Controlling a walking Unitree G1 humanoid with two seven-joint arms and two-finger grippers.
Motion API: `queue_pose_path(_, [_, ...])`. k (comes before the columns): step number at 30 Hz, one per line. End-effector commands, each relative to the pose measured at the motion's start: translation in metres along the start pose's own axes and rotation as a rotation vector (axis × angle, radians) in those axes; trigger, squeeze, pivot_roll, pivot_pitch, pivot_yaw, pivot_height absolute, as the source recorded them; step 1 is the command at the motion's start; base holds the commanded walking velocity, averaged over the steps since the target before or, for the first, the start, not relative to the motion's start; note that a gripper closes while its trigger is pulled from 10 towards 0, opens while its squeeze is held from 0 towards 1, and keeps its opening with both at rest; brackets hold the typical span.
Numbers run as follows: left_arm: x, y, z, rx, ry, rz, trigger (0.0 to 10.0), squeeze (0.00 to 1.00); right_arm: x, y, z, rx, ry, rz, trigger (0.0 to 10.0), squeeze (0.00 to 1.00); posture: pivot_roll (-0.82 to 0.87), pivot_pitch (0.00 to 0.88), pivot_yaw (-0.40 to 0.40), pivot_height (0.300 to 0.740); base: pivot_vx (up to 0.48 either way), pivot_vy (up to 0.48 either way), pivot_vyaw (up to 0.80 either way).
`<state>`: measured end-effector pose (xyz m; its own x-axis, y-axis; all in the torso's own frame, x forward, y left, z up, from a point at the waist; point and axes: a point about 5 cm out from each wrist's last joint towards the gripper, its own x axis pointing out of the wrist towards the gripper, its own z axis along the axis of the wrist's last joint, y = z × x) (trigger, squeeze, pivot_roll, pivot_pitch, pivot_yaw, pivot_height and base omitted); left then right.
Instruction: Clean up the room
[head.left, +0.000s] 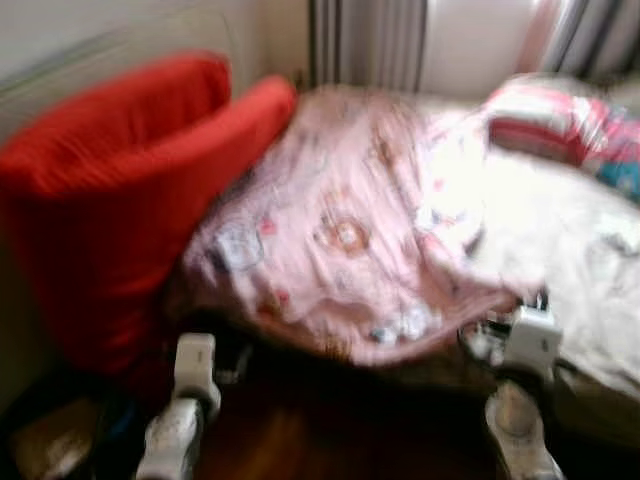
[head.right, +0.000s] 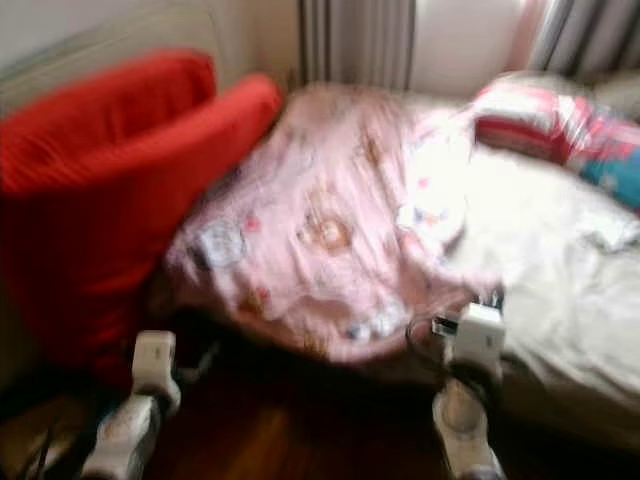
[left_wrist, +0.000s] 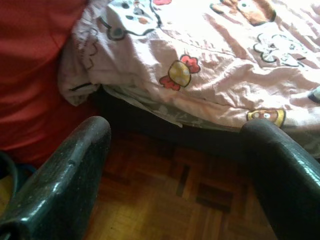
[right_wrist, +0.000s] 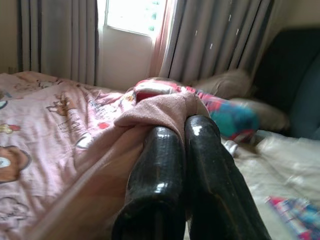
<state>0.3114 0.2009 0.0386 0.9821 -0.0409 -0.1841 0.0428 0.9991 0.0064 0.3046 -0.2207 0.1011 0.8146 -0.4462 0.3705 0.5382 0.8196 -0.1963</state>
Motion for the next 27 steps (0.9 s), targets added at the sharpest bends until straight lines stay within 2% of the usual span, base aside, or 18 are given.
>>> queue_pose_path(1, [-0.001, 0.003, -0.001, 0.005, 0.006, 0.008, 10.0, 0.0, 0.008, -0.001, 0.017, -0.02, -0.094, -0.024, 10.0, 0.0, -0.01, 0.155, 0.042, 0.74, 0.0, 0.0, 0.0])
queue_pose_path(6, [0.0, 0.003, -0.001, 0.005, 0.009, 0.009, 10.0, 0.0, 0.005, -0.003, 0.026, -0.078, -0.164, -0.025, 10.0, 0.0, -0.01, 0.155, 0.042, 0.74, 0.0, 0.0, 0.0])
queue_pose_path(10, [-0.001, 0.002, -0.002, 0.007, 0.018, 0.006, 10.0, 0.0, 0.003, -0.001, 0.037, -0.188, -0.261, 0.004, 10.0, 0.0, -0.01, 0.157, 0.045, 0.74, 0.0, 0.0, 0.0])
queue_pose_path(13, [0.0, 0.002, -0.002, 0.007, 0.02, 0.006, 10.0, 0.0, 0.003, 0.0, 0.038, -0.195, -0.262, 0.001, 10.0, 0.0, -0.01, 0.157, 0.045, 0.74, 0.0, 0.0, 0.0])
queue_pose_path(14, [-0.001, 0.002, -0.002, 0.008, 0.021, 0.005, 10.0, 0.0, 0.003, -0.003, 0.033, -0.162, -0.204, -0.03, 10.0, 0.0, -0.01, 0.157, 0.045, 0.74, 0.0, 0.0, 0.0])
queue_pose_path(16, [0.0, 0.002, -0.002, 0.008, 0.022, 0.005, 10.0, 0.0, 0.002, -0.006, 0.027, -0.142, -0.153, -0.054, 10.0, 0.0, -0.01, 0.156, 0.045, 0.74, 0.0, 0.0, 0.0])
queue_pose_path(17, [0.0, 0.002, -0.003, 0.008, 0.024, 0.005, 10.0, 0.0, -0.002, -0.009, 0.014, -0.137, -0.067, -0.064, 10.0, 0.0, -0.01, 0.156, 0.044, 0.74, 0.0, 0.0, 0.0])
queue_pose_path(18, [0.0, 0.002, -0.003, 0.008, 0.024, 0.005, 10.0, 0.0, -0.002, -0.009, 0.014, -0.137, -0.067, -0.064, 10.0, 0.0, -0.01, 0.156, 0.044, 0.74, 0.0, 0.0, 0.0])
queue_pose_path(19, [0.0, 0.002, -0.003, 0.008, 0.024, 0.004, 10.0, 0.0, -0.008, -0.017, -0.003, -0.115, 0.055, -0.117, 10.0, 0.0, -0.01, 0.156, 0.044, 0.74, 0.0, 0.0, 0.0])
queue_pose_path(22, [-0.001, 0.003, -0.003, 0.007, 0.025, 0.005, 10.0, 0.0, -0.017, -0.025, -0.021, -0.139, 0.172, -0.147, 10.0, 0.0, -0.01, 0.158, 0.043, 0.74, 0.0, 0.0, 0.0])
queue_pose_path(26, [-0.001, 0.003, -0.004, 0.008, 0.029, 0.004, 10.0, 0.0, -0.038, -0.03, -0.05, -0.066, 0.381, -0.145, 10.0, 0.0, -0.01, 0.159, 0.043, 0.74, 0.0, 0.0, 0.0])
queue_pose_path(27, [-0.001, 0.003, -0.004, 0.008, 0.03, 0.004, 10.0, 0.0, -0.05, -0.035, -0.064, -0.053, 0.491, -0.17, 10.0, 0.0, -0.01, 0.158, 0.042, 0.74, 0.0, 0.0, 0.0])
